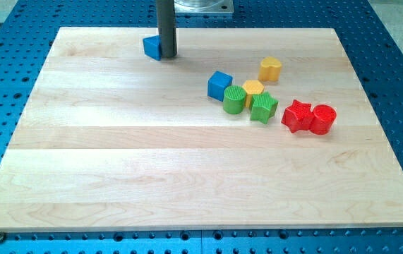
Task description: Move the yellow heart to the right of the blue triangle
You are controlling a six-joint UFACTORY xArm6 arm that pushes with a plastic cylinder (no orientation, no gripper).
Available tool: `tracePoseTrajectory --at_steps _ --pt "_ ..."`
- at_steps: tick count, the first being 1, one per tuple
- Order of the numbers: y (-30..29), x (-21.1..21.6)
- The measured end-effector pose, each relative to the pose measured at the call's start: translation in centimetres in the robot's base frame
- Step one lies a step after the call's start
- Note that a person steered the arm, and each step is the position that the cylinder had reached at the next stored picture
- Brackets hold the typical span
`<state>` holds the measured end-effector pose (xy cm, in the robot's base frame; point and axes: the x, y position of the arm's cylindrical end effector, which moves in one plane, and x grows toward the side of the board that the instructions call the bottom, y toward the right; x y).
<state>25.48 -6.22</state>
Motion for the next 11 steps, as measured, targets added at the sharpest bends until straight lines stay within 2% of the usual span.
tracePoseTrajectory --at_steps 1,2,3,4,5,6,7,8,10,11 --pt "1.3 0.8" --pt "8.0 5.3" --pt "14.3 8.0" --pt "15.1 11.4" --pt "18.1 9.9" --pt "18.6 6.3" --pt "20.1 9.9" --pt "23.5 8.0" --pt "19.7 0.4" --pt "16.9 -0.7"
